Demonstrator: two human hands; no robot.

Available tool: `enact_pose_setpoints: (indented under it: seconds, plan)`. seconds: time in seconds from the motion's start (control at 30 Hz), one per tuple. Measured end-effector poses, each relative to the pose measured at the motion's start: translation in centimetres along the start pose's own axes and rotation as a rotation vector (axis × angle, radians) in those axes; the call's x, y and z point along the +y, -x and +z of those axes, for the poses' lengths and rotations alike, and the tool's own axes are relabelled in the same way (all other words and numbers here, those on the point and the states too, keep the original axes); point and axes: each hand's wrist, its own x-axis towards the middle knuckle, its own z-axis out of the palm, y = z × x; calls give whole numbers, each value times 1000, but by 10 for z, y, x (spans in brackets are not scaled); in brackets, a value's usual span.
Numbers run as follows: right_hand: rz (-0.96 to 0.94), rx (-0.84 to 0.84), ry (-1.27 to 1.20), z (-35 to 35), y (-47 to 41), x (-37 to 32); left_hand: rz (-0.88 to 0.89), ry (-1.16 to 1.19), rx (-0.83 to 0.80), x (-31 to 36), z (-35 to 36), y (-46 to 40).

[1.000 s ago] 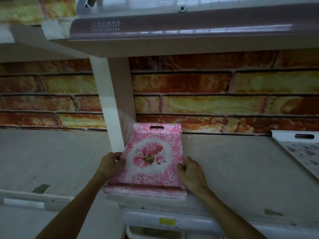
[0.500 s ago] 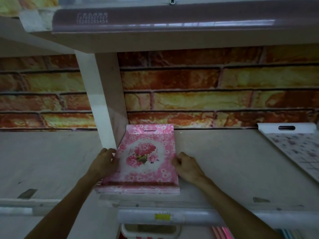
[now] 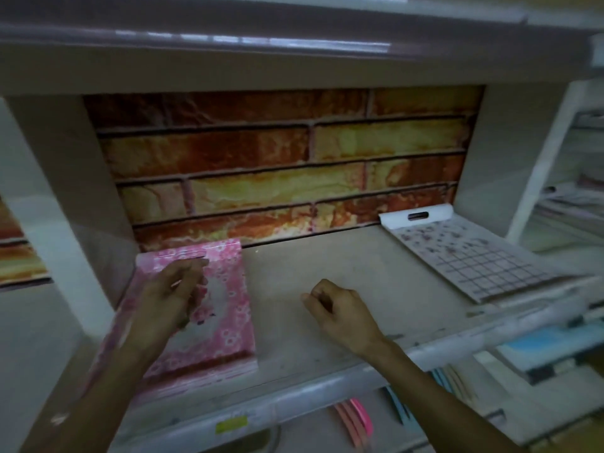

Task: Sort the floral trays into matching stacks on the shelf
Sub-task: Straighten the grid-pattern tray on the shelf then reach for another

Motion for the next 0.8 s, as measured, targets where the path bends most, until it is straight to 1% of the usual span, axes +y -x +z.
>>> enact_pose_setpoints:
  seconds: [0.13,0.23,0.43,0.6,0.8]
  plan:
    - [-32,49,28,-35,19,21,18,93,-51,8,48,3]
    - [-42,94,-8,-66,30,41,11,210,-85,10,88,3]
    - [-59,120,-31,-143,39,92,-11,171,-155,24,196,-6]
    - [-70,165,-30,-200,43,146,-130,163,-219,40,299,-7]
    - [-27,207,-29,-260,58,211,-280,139,-265,46,407,-21]
